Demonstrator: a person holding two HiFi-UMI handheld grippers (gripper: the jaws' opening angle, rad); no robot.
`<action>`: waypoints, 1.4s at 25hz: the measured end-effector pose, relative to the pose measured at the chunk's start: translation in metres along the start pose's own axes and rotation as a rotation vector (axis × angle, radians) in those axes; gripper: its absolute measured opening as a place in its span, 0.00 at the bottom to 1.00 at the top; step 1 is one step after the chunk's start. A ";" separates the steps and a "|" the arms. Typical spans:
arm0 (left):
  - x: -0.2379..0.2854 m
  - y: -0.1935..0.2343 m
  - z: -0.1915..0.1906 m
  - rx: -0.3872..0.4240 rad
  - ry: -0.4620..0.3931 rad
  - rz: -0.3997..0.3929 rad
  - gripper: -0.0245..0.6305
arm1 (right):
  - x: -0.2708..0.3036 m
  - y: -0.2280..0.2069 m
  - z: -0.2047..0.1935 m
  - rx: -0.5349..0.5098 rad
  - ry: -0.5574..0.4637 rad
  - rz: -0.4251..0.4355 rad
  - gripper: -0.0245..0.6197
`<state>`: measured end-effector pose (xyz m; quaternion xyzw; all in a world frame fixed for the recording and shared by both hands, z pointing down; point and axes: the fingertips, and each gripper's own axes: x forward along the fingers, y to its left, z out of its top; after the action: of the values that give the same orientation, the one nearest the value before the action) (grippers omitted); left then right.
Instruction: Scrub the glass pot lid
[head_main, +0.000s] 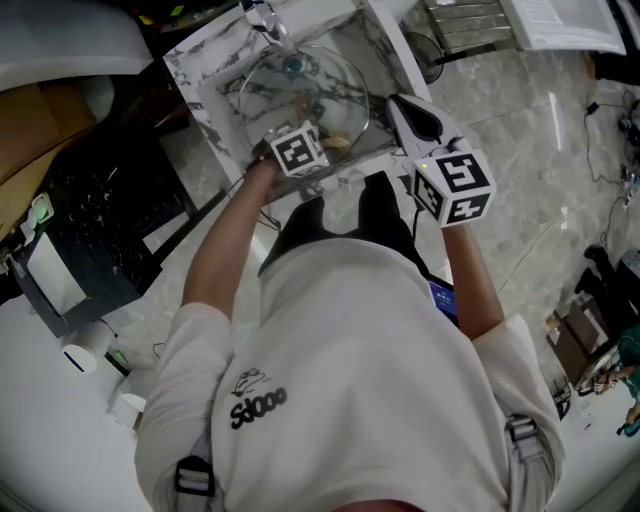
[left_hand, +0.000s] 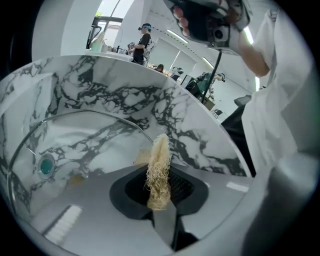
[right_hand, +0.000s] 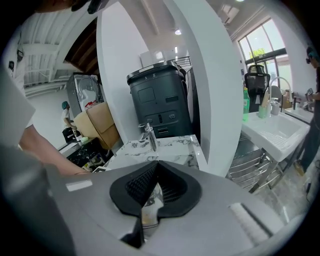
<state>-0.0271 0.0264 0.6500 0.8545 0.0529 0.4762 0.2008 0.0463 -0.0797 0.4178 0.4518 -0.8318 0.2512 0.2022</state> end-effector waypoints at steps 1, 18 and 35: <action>-0.002 -0.006 -0.002 0.000 0.006 -0.031 0.12 | 0.001 0.001 0.001 -0.004 0.001 0.006 0.05; -0.132 0.095 0.012 -0.204 -0.230 0.467 0.12 | 0.029 0.018 0.018 -0.093 0.034 0.124 0.05; -0.131 0.201 -0.033 -0.257 -0.078 0.874 0.12 | 0.053 0.000 0.013 -0.078 0.085 0.127 0.05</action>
<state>-0.1459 -0.1844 0.6404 0.7820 -0.3797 0.4865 0.0872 0.0176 -0.1217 0.4373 0.3787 -0.8587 0.2497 0.2384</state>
